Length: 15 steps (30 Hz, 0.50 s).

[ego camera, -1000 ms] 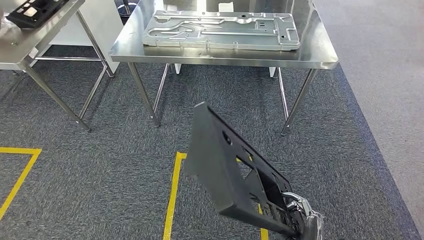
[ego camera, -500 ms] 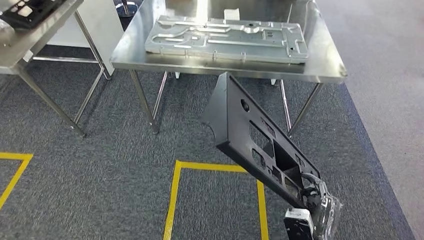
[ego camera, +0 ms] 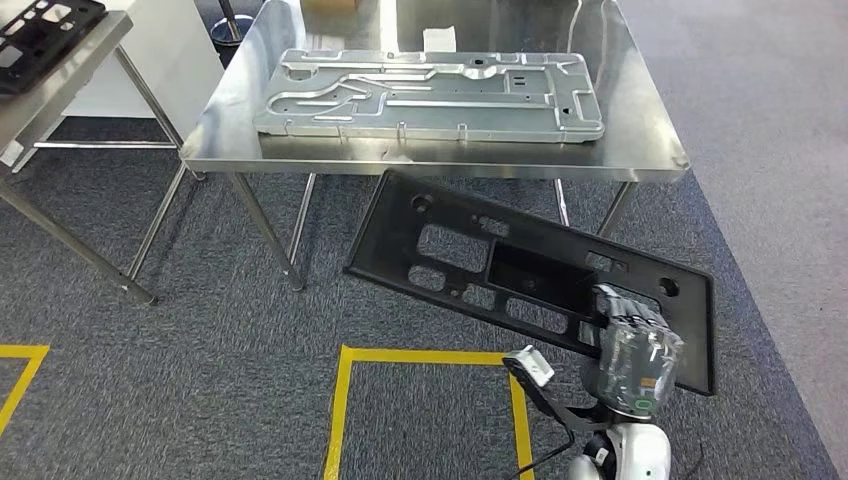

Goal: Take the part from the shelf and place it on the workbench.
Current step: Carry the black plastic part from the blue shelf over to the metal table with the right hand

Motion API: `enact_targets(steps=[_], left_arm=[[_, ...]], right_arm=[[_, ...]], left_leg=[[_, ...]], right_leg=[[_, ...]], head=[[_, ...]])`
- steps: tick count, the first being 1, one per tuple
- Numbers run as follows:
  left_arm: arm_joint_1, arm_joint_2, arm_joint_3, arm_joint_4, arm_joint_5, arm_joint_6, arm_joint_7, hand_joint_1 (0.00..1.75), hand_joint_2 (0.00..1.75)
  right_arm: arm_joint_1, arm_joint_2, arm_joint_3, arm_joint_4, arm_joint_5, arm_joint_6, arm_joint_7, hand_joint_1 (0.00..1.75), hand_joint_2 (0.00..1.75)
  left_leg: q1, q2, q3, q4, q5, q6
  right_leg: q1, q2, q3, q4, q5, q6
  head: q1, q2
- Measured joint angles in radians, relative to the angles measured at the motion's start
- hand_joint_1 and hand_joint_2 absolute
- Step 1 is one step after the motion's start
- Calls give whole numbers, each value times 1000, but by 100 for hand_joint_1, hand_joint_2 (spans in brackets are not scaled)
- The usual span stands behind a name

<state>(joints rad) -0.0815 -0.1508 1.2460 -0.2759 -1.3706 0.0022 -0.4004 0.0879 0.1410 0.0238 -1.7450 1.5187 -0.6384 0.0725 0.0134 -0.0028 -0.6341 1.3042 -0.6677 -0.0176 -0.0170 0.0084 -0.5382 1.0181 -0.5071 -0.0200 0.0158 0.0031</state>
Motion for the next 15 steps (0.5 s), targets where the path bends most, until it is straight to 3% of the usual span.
enact_targets(steps=[1, 2, 3, 5, 6, 7, 9, 11, 12, 13, 15], left_arm=[[2, 2, -4, 2, -3, -2, -1, 0, 0], [3, 6, -7, 4, -6, -5, -2, 0, 0], [5, 10, -11, 5, -9, -8, -2, 0, 0], [9, 18, -19, 6, -13, -14, -3, 0, 0], [10, 22, -22, 7, -14, -15, -4, 0, 0], [10, 24, -23, 7, -14, -16, -4, 0, 0], [5, 26, -27, 8, -14, -16, -5, 0, 0], [1, 27, -30, 9, -14, -16, -7, 0, 0], [1, 28, -31, 9, -14, -16, -7, 0, 0], [1, 29, -31, 10, -14, -16, -7, 0, 0], [3, 29, -33, 12, -16, -16, -7, 0, 0]], right_arm=[[-30, -30, 19, 30, 30, 30, 37, 175, 175], [-62, -68, 50, 62, 44, 60, 83, 175, 175], [-97, -109, 91, 96, 49, 85, 133, 175, 175], [-160, -180, 183, 157, 52, 112, 203, 175, 175], [-183, -205, 223, 180, 52, 117, 215, 175, 175], [-198, -223, 254, 197, 53, 119, 217, 175, 175], [-223, -252, 299, 218, 54, 122, 218, 175, 175], [-248, -275, 326, 235, 54, 122, 219, 175, 175], [-258, -285, 337, 243, 54, 123, 219, 175, 175], [-264, -293, 346, 251, 54, 125, 215, 175, 175], [-269, -302, 360, 265, 54, 132, 191, 175, 175]], left_leg=[[0, 0, -24, -13, -13, 1], [-1, 0, -36, -50, 4, 4], [-2, 1, -44, -104, 55, 9], [-8, 3, -47, -200, 196, 20], [-11, 3, -43, -226, 244, 24], [-14, 2, -38, -236, 263, 28], [-13, -4, -10, -250, 254, 39], [-9, -9, 23, -272, 244, 50], [-7, -10, 40, -281, 237, 54], [-7, -12, 55, -287, 227, 56], [-7, -17, 87, -293, 203, 56]], right_leg=[[1, 1, 16, -1, -12, 1], [1, 2, 33, -2, -25, 3], [2, 2, 49, -2, -39, 5], [5, 4, 75, 0, -66, 14], [5, 6, 86, -2, -78, 21], [6, 7, 96, 0, -82, 29], [4, 6, 96, 31, -65, 44], [3, 3, 43, 130, -32, 52], [1, 1, -1, 190, -34, 54], [1, 0, -46, 238, -56, 55], [1, -1, -121, 279, -132, 59]], head=[[-2, 0], [-3, 0], [-3, 0], [-3, 0], [-4, 0], [-5, 0], [-7, 0], [-3, 0], [-1, 0], [0, 0], [1, 0]])
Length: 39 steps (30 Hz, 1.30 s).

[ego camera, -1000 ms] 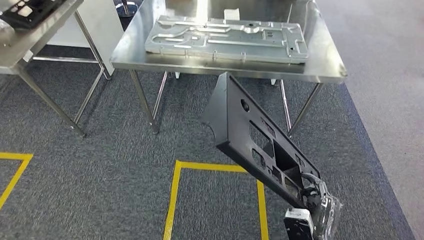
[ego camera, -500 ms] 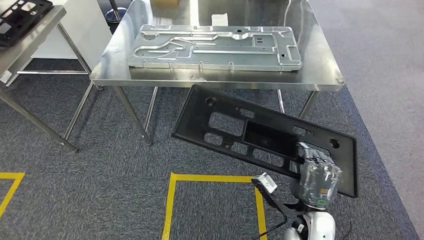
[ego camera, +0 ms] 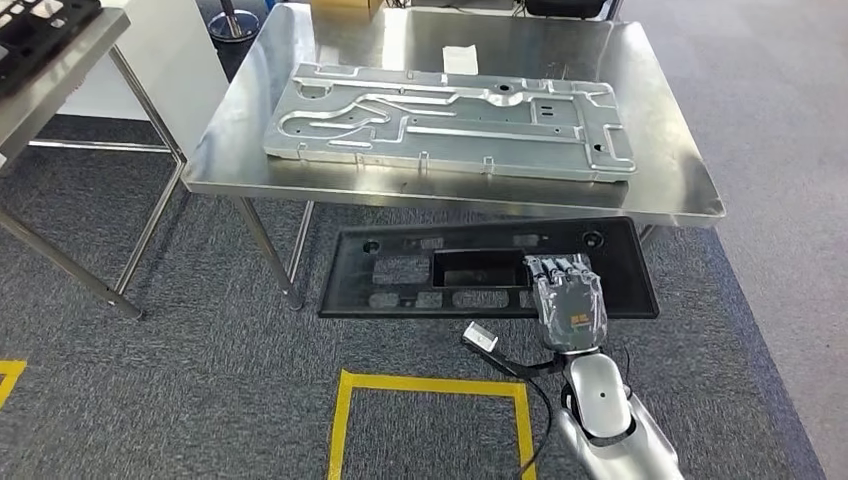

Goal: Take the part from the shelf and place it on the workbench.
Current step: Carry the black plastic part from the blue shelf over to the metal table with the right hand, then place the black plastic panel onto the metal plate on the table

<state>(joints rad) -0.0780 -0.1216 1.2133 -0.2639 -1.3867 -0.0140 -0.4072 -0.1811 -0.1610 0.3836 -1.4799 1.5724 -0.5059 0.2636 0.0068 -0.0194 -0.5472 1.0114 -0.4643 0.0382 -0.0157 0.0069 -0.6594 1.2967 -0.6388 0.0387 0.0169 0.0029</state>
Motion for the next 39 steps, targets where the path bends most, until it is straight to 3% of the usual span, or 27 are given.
enact_targets(steps=[1, 2, 3, 6, 7, 10, 12, 13, 15, 16, 17, 18, 21, 22, 23, 25, 27, 28, 30, 31, 32, 33, 34, 36, 37, 38, 39], left_arm=[[2, 0, -1, 1, -2, 0, 0, 0, 0], [3, 0, -3, 1, -4, -1, 0, 0, 0], [3, 0, -5, 2, -5, -2, 0, 0, 0], [3, 0, -10, 8, -8, -4, 2, 0, 0], [2, 0, -12, 9, -9, -5, 3, 0, 0], [-8, 5, -16, 9, -12, -9, 7, 0, 0], [-12, 8, -17, 9, -13, -12, 8, 0, 0], [-13, 8, -17, 9, -14, -13, 8, 0, 0], [-11, 8, -17, 9, -14, -15, 8, 0, 0], [-10, 8, -17, 9, -13, -15, 9, 0, 0], [-9, 9, -17, 9, -13, -15, 9, 0, 0], [-8, 10, -17, 9, -12, -15, 9, 0, 0], [0, 12, -17, 10, -8, -16, 8, 0, 0], [3, 13, -17, 10, -7, -15, 8, 0, 0], [3, 13, -17, 10, -6, -15, 8, 0, 0], [1, 13, -17, 10, -5, -15, 7, 0, 0], [-1, 13, -17, 10, -4, -15, 6, 0, 0], [-1, 13, -17, 10, -3, -15, 6, 0, 0], [-1, 14, -17, 10, -2, -14, 6, 0, 0], [0, 14, -16, 11, -1, -14, 6, 0, 0], [0, 14, -16, 11, 0, -14, 6, 0, 0], [1, 14, -16, 11, 1, -14, 6, 0, 0], [2, 14, -16, 11, 1, -15, 6, 0, 0], [2, 11, -16, 13, 1, -15, 6, 0, 0], [2, 10, -16, 14, 1, -15, 6, 0, 0], [1, 10, -16, 15, 1, -15, 5, 0, 0], [0, 10, -16, 15, 1, -15, 5, 0, 0]], right_arm=[[0, -1, 4, 6, 0, 5, -21, 175, 175], [-2, 0, 7, 11, 0, 11, -41, 175, 175], [-4, 1, 10, 16, 0, 18, -59, 175, 175], [-21, 6, 23, 35, 0, 48, -89, 175, 175], [-30, 8, 30, 41, 0, 59, -97, 175, 175], [-74, 14, 49, 55, 0, 82, -124, 175, 175], [-102, 19, 62, 65, 0, 88, -133, 175, 175], [-111, 22, 68, 70, 0, 90, -136, 175, 175], [-123, 28, 81, 81, 0, 95, -142, 175, 175], [-126, 31, 86, 86, 0, 96, -144, 175, 175], [-128, 34, 91, 92, 0, 97, -145, 175, 175], [-130, 37, 94, 97, 0, 96, -145, 175, 175], [-133, 44, 102, 108, 0, 86, -141, 175, 175], [-133, 46, 104, 110, 0, 82, -138, 175, 175], [-134, 46, 106, 111, 0, 76, -133, 175, 175], [-137, 46, 108, 108, 0, 64, -122, 175, 175], [-142, 43, 113, 105, 0, 46, -102, 175, 175], [-144, 41, 117, 103, 0, 37, -90, 175, 175], [-146, 34, 127, 101, 0, 28, -70, 175, 175], [-146, 30, 132, 101, 0, 27, -65, 175, 175], [-146, 26, 136, 101, 0, 27, -62, 175, 175], [-146, 23, 140, 101, 0, 27, -61, 175, 175], [-146, 19, 143, 101, 0, 27, -60, 175, 175], [-146, 11, 147, 101, 0, 25, -57, 175, 175], [-146, 9, 150, 99, 0, 24, -54, 175, 175], [-147, 7, 154, 96, 0, 21, -49, 175, 175], [-150, 5, 158, 91, 0, 17, -39, 175, 175]], left_leg=[[0, -2, 18, -1, -14, -1], [0, -4, 37, -1, -29, -3], [0, -5, 58, -1, -46, -6], [-4, -9, 104, -3, -94, -19], [-5, -9, 113, -5, -102, -24], [-5, -5, 87, 63, -69, -43], [-3, 1, 9, 184, -50, -53], [-2, 4, -35, 240, -67, -58], [1, 7, -106, 295, -142, -64], [2, 9, -128, 290, -172, -65], [2, 10, -139, 262, -178, -65], [3, 11, -142, 214, -149, -63], [-1, 14, -142, 62, 49, -48], [-3, 14, -140, 43, 83, -41], [-5, 14, -136, 38, 84, -33], [-3, 13, -115, 29, 73, -17], [0, 12, -89, 15, 61, -5], [0, 12, -76, 11, 52, -2], [0, 10, -46, 8, 27, 0], [-1, 8, -29, 8, 14, 0], [-1, 6, -10, 7, -1, 0], [-2, 3, 10, 7, -16, -1], [-2, 2, 27, 6, -31, -3], [-5, -1, 56, 6, -60, -11], [-6, -2, 66, 3, -72, -17], [-7, -3, 76, 5, -76, -23], [-9, -3, 81, 7, -75, -30]], right_leg=[[0, -1, -22, -13, -25, 2], [0, -1, -35, -45, -27, 3], [1, -2, -40, -97, 11, 1], [10, -2, -39, -237, 229, -18], [12, -1, -37, -251, 261, -27], [8, 1, -9, -266, 240, -50], [6, 0, 24, -280, 222, -62], [6, 0, 42, -284, 210, -66], [6, 0, 80, -287, 181, -68], [6, 0, 100, -287, 164, -68], [6, 1, 122, -287, 148, -66], [6, 0, 144, -287, 131, -64], [9, 2, 194, -284, 80, -50], [10, 3, 205, -283, 69, -43], [11, 4, 212, -280, 65, -36], [9, 2, 198, -239, 84, -23], [8, 0, 128, -130, 101, -14], [7, -1, 83, -70, 88, -12], [6, -1, 3, 3, 15, -7], [5, -1, -23, 8, -19, -6], [5, -2, -38, -12, -33, -6], [7, -2, -42, -52, -15, -9], [10, -2, -41, -110, 41, -17], [20, -1, -37, -218, 191, -35], [24, 0, -35, -249, 241, -43], [26, 2, -32, -262, 259, -50], [25, 3, -22, -265, 253, -56]], head=[[0, 0], [0, 0], [1, 0], [-1, 0], [-2, 0], [-2, 0], [-4, 0], [-5, 0], [-5, 0], [-6, 0], [-6, 0], [-6, 0], [-7, 0], [-8, 0], [-8, 0], [-8, 0], [-6, 0], [-4, 0], [-4, 0], [-4, 0], [-4, 0], [-4, 0], [-4, 0], [-6, 0], [-7, 0], [-7, 0], [-7, 0]])
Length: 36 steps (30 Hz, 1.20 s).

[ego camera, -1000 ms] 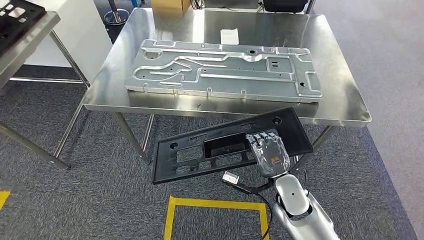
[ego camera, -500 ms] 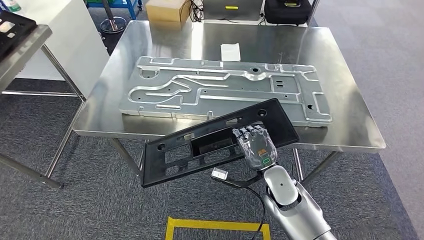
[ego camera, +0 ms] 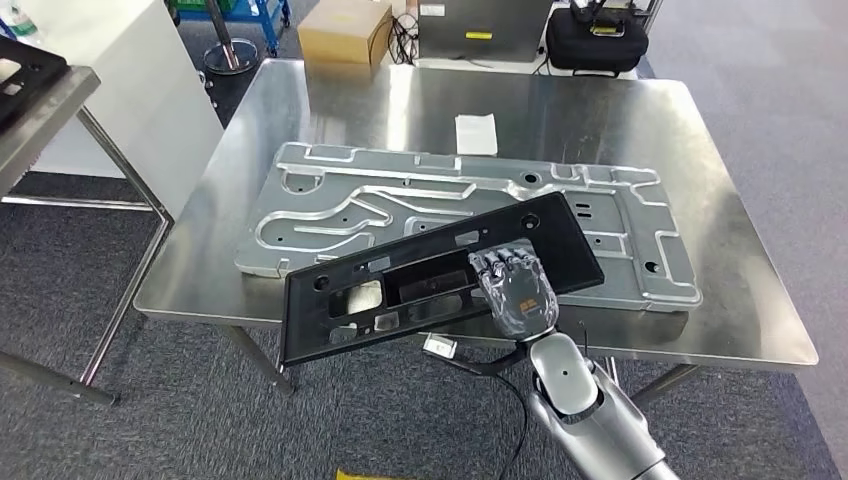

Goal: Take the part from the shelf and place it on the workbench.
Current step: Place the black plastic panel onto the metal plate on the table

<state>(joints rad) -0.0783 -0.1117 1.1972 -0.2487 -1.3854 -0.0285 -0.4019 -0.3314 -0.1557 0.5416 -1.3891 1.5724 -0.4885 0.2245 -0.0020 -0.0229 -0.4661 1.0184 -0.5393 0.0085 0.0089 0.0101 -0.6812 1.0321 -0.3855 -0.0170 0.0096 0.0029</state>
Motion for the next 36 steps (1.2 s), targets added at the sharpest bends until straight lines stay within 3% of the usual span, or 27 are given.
enact_targets(steps=[2, 4, 6, 8, 9, 10, 11, 13, 14, 16, 18, 19, 21, 22, 23, 24, 26, 27, 28, 30, 33, 34, 36], left_arm=[[-2, 3, 0, 0, 1, 1, 0, 0, 0], [-4, 5, 0, 0, 1, 1, 0, 0, 0], [-5, 5, 0, 1, 2, 1, 0, 0, 0], [-2, 5, 1, 1, 3, 1, 0, 0, 0], [-1, 5, 1, 1, 3, 1, 1, 0, 0], [1, 6, 2, 1, 4, 1, 1, 0, 0], [3, 6, 2, 1, 4, 1, 1, 0, 0], [6, 7, 3, 2, 4, 2, 0, 0, 0], [6, 7, 3, 2, 4, 2, 0, 0, 0], [4, 7, 3, 2, 4, 1, -2, 0, 0], [0, 6, 3, 2, 6, 1, -5, 0, 0], [-2, 7, 3, 2, 8, 1, -6, 0, 0], [-5, 8, 3, 2, 11, 1, -7, 0, 0], [-6, 8, 4, 2, 12, 1, -7, 0, 0], [-6, 9, 4, 2, 12, 1, -6, 0, 0], [-6, 9, 4, 2, 12, 1, -5, 0, 0], [-4, 9, 4, 2, 12, 1, -3, 0, 0], [-5, 9, 4, 2, 11, 0, -2, 0, 0], [-6, 9, 4, 2, 10, 0, -2, 0, 0], [-8, 9, 4, 2, 10, 0, -1, 0, 0], [-8, 11, 4, 2, 10, 0, -1, 0, 0], [-8, 12, 4, 2, 10, 0, -1, 0, 0], [-8, 12, 4, 2, 10, 0, 0, 0, 0]], right_arm=[[-12, -12, 17, -17, 0, -7, 49, 175, 175], [-37, -34, 49, -36, 0, -11, 126, 175, 175], [-63, -61, 86, -55, 0, -11, 195, 175, 175], [-76, -85, 113, -69, -1, -11, 236, 175, 175], [-80, -94, 124, -74, -1, -11, 246, 175, 175], [-83, -101, 133, -78, -1, -11, 250, 175, 175], [-86, -106, 140, -80, -1, -10, 247, 175, 175], [-87, -109, 147, -81, -1, -9, 228, 175, 175], [-86, -109, 149, -81, -1, -8, 216, 175, 175], [-85, -109, 147, -81, -1, -8, 190, 175, 175], [-84, -105, 136, -81, 0, -9, 156, 175, 175], [-82, -100, 124, -80, 0, -10, 136, 175, 175], [-71, -84, 87, -74, 0, -9, 84, 175, 175], [-62, -73, 63, -66, -1, -8, 55, 175, 175], [-53, -59, 32, -54, -3, -6, 21, 175, 175], [-46, -45, -3, -37, -5, -3, -11, 175, 175], [-41, -16, -76, 4, -15, 2, -66, 175, 175], [-42, -4, -110, 25, -21, 2, -84, 175, 175], [-44, 6, -139, 45, -28, 2, -97, 175, 175], [-46, 24, -184, 77, -35, 0, -111, 175, 175], [-46, 43, -221, 106, -37, -1, -118, 175, 175], [-46, 50, -228, 112, -37, -1, -120, 175, 175], [-46, 61, -238, 123, -37, -2, -121, 175, 175]], left_leg=[[-1, 4, -9, 48, 13, -9], [3, 9, -68, 152, 0, -17], [8, 12, -147, 250, -62, -26], [11, 15, -194, 263, -110, -30], [12, 15, -201, 228, -97, -30], [12, 16, -201, 174, -51, -27], [10, 16, -202, 110, 26, -22], [5, 15, -203, 35, 135, -11], [2, 15, -206, 25, 157, -4], [3, 14, -200, 25, 154, 7], [8, 14, -187, 12, 148, 17], [9, 15, -180, 8, 145, 22], [9, 15, -171, 5, 135, 28], [9, 14, -165, 5, 129, 29], [9, 12, -158, 5, 122, 28], [9, 11, -148, 6, 115, 26], [10, 7, -129, 6, 101, 21], [8, 6, -123, 7, 96, 17], [7, 5, -121, 7, 93, 13], [6, 4, -121, 5, 90, 3], [6, 9, -127, 26, 67, -13], [6, 11, -143, 64, 44, -17], [10, 13, -204, 192, -15, -23]], right_leg=[[-6, 0, 29, -15, -13, -14], [-11, -1, 61, -24, -31, -22], [-12, 1, 87, -25, -54, -24], [-12, 3, 119, -25, -81, -21], [-12, 3, 138, -25, -95, -19], [-12, 3, 158, -25, -110, -16], [-11, 3, 174, -23, -124, -13], [-10, 6, 190, -18, -148, -1], [-9, 8, 192, -15, -157, 5], [-11, 8, 196, -17, -172, 19], [-12, 3, 182, 16, -196, 30], [-14, 1, 156, 63, -217, 35], [-19, -1, 70, 197, -261, 44], [-22, -2, 29, 249, -266, 48], [-24, -3, 3, 268, -250, 50], [-26, -4, -3, 247, -212, 51], [-27, -7, 28, 123, -109, 46], [-24, -8, 47, 63, -73, 41], [-21, -9, 62, 22, -57, 35], [-14, -9, 69, -2, -60, 24], [-23, -7, 79, -19, -60, 6], [-26, -8, 84, -24, -59, 0], [-25, -9, 88, -25, -62, -7]], head=[[-2, 0], [-7, 0], [-10, 0], [-10, 0], [-10, 0], [-10, 0], [-10, 0], [-10, 0], [-9, 0], [-9, 0], [-6, 0], [-4, 0], [-1, 0], [-1, 0], [-1, 0], [-1, 0], [0, 0], [-1, 0], [-1, 0], [-1, 0], [-2, 0], [-3, 0], [-4, 0]])
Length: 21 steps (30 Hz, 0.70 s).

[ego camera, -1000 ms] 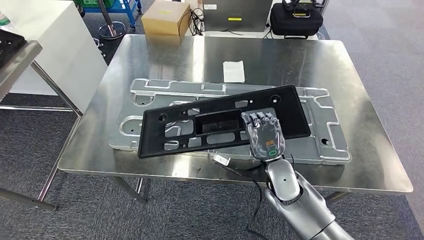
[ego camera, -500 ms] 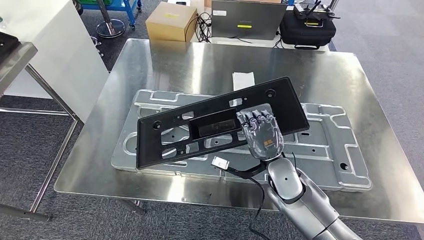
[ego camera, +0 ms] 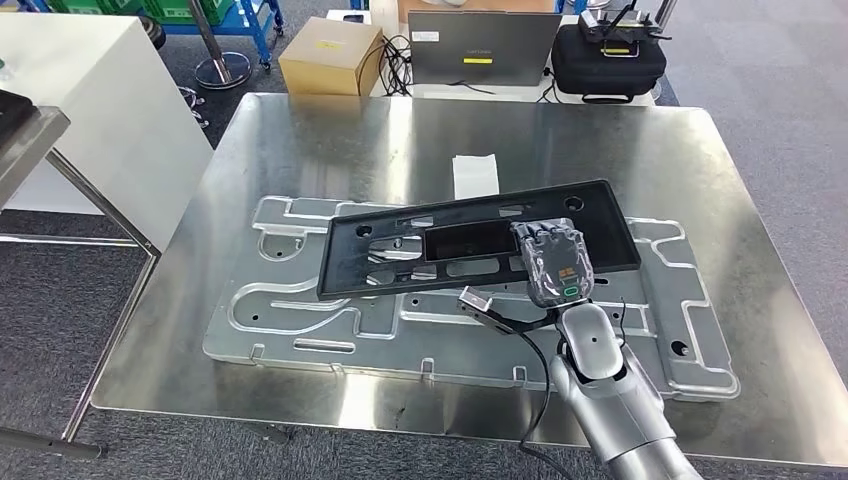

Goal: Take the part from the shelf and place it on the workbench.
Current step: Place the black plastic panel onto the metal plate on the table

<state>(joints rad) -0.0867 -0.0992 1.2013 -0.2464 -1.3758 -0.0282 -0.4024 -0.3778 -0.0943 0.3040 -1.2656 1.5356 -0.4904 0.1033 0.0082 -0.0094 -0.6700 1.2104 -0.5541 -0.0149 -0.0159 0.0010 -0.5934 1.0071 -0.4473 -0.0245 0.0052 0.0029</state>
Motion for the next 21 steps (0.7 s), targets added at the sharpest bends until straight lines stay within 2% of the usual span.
enact_targets(steps=[1, 2, 3, 5, 7, 8, 11, 13, 14, 16, 17, 18, 19, 21], left_arm=[[0, 0, 0, 0, 0, 0, 0, 0, 0], [1, 0, 0, 0, 0, 0, 0, 0, 0], [1, 0, 0, 0, 0, 0, 0, 0, 0], [1, 2, 0, 0, 0, 0, 0, 0, 0], [-1, 4, 0, 0, 0, 0, 0, 0, 0], [-1, 4, 0, 0, 0, 0, 0, 0, 0], [-1, 4, 0, 0, 1, 0, 1, 0, 0], [-1, 4, 0, 0, 1, 0, 1, 0, 0], [-1, 4, 0, 0, 1, 0, 1, 0, 0], [-1, 4, 0, 0, 2, 1, 2, 0, 87], [-1, 4, 0, 0, 2, 1, 2, 0, 131], [0, 4, 0, 0, 3, 2, 3, 0, 175], [0, 4, 0, 0, 3, 2, 3, 0, 131], [0, 3, 0, 0, 3, 0, 3, 0, 44]], right_arm=[[1, 4, -3, 5, 0, 0, -1, 175, 175], [2, 7, -5, 10, 0, 0, -2, 175, 175], [4, 10, -7, 15, 0, 0, -2, 175, 175], [5, 15, -12, 22, 0, 0, -2, 175, 175], [4, 18, -19, 28, 0, 3, -2, 175, 175], [4, 20, -24, 31, 0, 5, -3, 175, 175], [7, 25, -43, 50, -7, 1, -6, 175, 175], [11, 28, -57, 65, -12, -11, -7, 175, 175], [14, 28, -64, 73, -13, -18, -8, 175, 175], [23, 30, -79, 89, -16, -30, -10, 87, 175], [30, 31, -87, 98, -19, -32, -10, 44, 175], [36, 32, -96, 105, -25, -32, -12, 0, 175], [40, 33, -104, 113, -33, -31, -15, 0, 175], [42, 35, -120, 125, -50, -29, -24, 0, 175]], left_leg=[[2, 1, -31, 59, -19, -3], [3, 1, -50, 91, -20, -5], [4, 2, -50, 82, -1, -6], [5, 2, 1, -37, 71, -4], [2, 2, 54, -148, 110, 2], [1, 2, 64, -169, 112, 6], [1, 1, 67, -177, 113, 23], [4, 2, 71, -187, 118, 36], [5, 2, 71, -189, 119, 40], [4, 3, 71, -190, 119, 44], [3, 2, 71, -189, 119, 44], [2, 2, 71, -189, 118, 44], [2, 1, 72, -189, 118, 44], [1, 1, 75, -189, 117, 41]], right_leg=[[1, 0, 1, 1, -2, -1], [2, 0, 2, 2, -4, -1], [2, 1, 4, 5, -6, 0], [1, 2, 9, 12, -15, 5], [5, 3, 10, 20, -23, 14], [7, 3, 9, 22, -25, 18], [6, 3, 10, 21, -27, 33], [4, 2, -8, 61, -57, 43], [2, 2, -31, 113, -86, 48], [1, 1, -98, 249, -145, 54], [0, 1, -121, 293, -154, 55], [0, 1, -129, 302, -144, 55], [1, 1, -114, 266, -114, 52], [3, 0, -46, 122, -43, 42]], head=[[0, 0], [0, 0], [0, 0], [0, 0], [0, 0], [0, 0], [1, 0], [4, 0], [6, 0], [8, 0], [8, 0], [8, 0], [8, 0], [8, 0]])
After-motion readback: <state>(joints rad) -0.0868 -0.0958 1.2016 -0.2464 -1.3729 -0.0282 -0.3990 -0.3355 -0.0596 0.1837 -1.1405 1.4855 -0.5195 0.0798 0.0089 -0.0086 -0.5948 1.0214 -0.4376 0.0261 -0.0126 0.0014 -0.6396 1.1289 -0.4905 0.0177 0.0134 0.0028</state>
